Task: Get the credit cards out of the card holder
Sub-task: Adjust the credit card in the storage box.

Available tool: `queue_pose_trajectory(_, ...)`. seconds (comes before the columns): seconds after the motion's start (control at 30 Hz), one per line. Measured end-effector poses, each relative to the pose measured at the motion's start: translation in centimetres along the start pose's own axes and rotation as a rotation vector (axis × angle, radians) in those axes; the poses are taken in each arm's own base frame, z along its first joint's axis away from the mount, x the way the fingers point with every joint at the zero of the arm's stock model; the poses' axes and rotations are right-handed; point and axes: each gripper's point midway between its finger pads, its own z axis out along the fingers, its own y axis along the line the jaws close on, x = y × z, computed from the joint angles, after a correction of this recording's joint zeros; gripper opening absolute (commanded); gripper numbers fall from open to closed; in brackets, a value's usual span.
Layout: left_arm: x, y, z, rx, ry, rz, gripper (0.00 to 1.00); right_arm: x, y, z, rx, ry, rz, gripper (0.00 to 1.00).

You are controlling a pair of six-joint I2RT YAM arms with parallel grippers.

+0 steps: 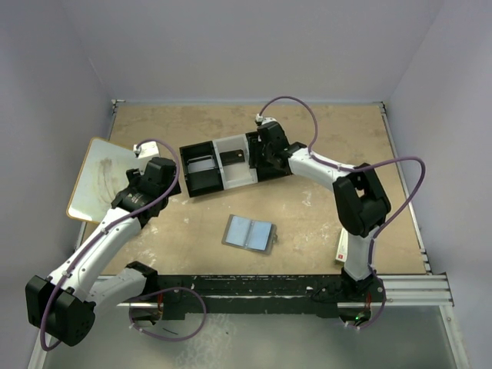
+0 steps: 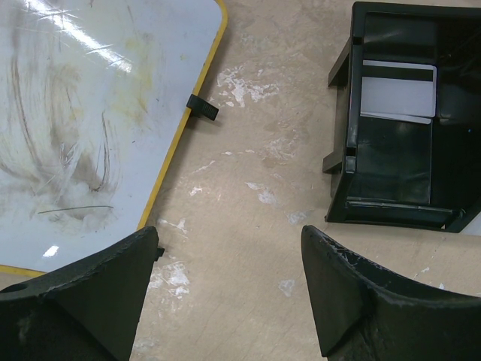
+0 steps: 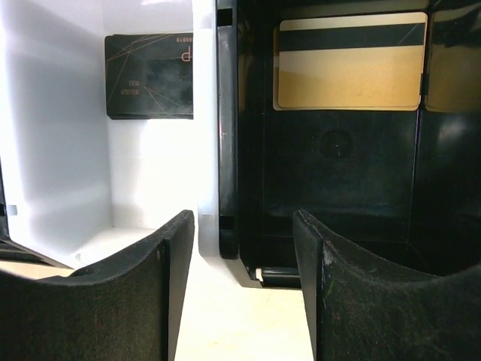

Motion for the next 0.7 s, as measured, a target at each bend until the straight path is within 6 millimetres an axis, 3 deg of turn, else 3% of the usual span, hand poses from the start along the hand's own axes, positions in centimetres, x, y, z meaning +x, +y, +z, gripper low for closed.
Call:
queue_pose_trajectory(0.37, 0.0, 0.0, 0.0, 0.000, 0.000, 0.000, 0.75, 3.2, -0.9, 1.6, 0.118, 0.062, -0.049, 0.56)
queue_pose_trajectory(0.7, 0.0, 0.0, 0.0, 0.000, 0.000, 0.000, 0.75, 3.9, -1.9, 0.5, 0.170, 0.063, -0.062, 0.55)
